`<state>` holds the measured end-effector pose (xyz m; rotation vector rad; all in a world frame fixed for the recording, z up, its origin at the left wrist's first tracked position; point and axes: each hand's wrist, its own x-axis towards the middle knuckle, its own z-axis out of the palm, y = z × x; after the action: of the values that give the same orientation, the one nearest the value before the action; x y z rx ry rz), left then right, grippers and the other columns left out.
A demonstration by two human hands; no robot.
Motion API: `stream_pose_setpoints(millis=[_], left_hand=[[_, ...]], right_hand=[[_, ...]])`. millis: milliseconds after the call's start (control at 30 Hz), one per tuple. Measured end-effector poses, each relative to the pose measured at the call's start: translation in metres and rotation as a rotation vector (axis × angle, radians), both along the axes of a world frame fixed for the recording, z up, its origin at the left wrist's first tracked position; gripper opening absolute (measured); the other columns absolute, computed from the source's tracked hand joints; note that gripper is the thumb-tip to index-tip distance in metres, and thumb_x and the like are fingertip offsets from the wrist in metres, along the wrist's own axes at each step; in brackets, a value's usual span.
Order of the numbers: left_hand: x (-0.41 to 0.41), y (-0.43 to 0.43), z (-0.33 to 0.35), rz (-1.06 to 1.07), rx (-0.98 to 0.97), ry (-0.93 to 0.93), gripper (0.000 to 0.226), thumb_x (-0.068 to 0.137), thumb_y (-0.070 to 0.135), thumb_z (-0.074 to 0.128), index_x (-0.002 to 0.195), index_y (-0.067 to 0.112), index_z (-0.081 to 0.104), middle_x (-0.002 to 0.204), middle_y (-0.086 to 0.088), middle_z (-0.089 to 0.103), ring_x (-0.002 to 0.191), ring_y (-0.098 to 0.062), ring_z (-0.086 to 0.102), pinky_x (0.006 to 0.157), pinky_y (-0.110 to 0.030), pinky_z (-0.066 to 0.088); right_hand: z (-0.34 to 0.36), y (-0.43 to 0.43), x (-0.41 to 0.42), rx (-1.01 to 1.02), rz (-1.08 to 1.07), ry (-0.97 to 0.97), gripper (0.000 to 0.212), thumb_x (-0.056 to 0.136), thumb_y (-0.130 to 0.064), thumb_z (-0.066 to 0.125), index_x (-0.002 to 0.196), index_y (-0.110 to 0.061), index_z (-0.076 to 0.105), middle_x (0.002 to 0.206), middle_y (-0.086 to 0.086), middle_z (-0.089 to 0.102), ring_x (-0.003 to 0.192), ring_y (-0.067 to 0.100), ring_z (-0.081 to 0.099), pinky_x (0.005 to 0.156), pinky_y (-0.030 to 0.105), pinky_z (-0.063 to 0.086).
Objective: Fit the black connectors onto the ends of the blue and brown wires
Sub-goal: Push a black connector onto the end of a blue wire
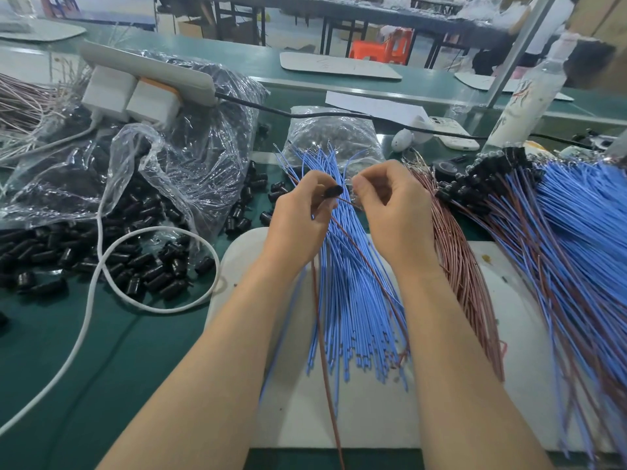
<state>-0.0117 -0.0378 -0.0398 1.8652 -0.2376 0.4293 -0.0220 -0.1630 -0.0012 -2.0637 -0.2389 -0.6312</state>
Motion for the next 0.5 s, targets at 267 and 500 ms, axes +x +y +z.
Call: stream_pose_setpoints(millis=[267,500], left_hand=[[0.001,0.000,0.002,0.016,0.023,-0.020,0.023,0.090,0.000,0.053,0.096,0.022,0.057,0.095,0.002,0.067,0.087,-0.012,0.065,0.076,-0.013,0.048],[-0.001,-0.005,-0.003,0.042,0.150,-0.055,0.021,0.088,0.007,0.059,0.107,0.015,0.057,0.095,0.004,0.064,0.077,-0.012,0.061,0.071,-0.023,0.050]], right_hand=[[-0.008,0.007,0.002,-0.080,0.008,0.120,0.011,0.091,-0.016,0.059,0.097,-0.015,0.068,0.079,0.003,0.069,0.070,0.010,0.060,0.070,0.018,0.045],[-0.012,0.010,0.002,-0.081,-0.062,0.077,0.012,0.085,-0.021,0.070,0.092,-0.011,0.068,0.084,0.004,0.068,0.074,0.014,0.063,0.070,0.015,0.046]])
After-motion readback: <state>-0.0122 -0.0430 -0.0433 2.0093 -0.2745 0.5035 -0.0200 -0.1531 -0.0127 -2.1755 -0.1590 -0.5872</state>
